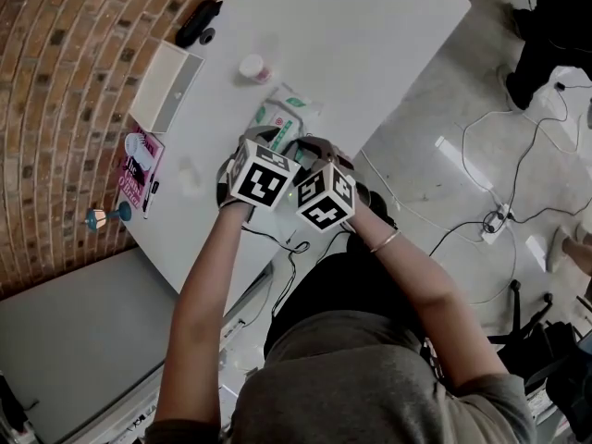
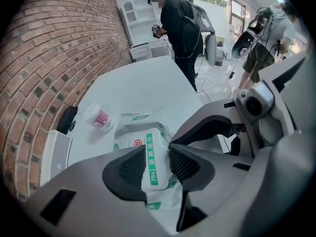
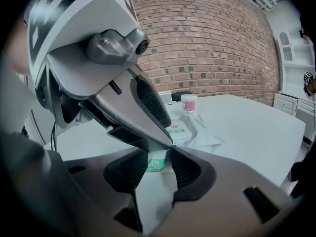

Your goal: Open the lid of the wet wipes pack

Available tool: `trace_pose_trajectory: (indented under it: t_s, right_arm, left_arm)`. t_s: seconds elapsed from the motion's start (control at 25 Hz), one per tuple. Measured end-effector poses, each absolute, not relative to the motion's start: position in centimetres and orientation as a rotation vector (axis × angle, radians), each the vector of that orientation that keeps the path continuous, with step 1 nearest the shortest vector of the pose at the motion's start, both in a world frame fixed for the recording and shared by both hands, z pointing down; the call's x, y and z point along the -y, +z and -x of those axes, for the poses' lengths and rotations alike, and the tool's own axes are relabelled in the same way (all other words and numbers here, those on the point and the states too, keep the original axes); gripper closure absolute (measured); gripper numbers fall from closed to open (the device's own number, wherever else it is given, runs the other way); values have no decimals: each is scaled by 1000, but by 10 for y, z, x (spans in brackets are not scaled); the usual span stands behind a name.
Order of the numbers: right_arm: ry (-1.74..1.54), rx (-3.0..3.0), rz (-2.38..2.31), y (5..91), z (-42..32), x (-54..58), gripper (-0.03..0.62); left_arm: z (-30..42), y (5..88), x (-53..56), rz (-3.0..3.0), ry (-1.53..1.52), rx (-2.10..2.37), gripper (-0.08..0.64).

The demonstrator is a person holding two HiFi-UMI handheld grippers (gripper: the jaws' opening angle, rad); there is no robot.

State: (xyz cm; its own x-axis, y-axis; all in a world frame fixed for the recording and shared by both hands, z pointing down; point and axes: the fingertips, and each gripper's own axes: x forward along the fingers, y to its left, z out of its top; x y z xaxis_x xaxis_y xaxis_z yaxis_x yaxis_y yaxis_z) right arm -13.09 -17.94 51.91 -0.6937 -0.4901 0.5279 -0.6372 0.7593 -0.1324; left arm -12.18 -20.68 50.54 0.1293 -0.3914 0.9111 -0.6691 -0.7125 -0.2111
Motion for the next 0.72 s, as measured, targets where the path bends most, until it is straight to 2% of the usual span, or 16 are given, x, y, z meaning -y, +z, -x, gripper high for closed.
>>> trace_pose_trajectory:
  t_s: [0.72]
  right_arm:
    - [413,2466,-854,521,132,180,434]
  left_arm:
    - [126,515,210,-2130,1687,1046,437]
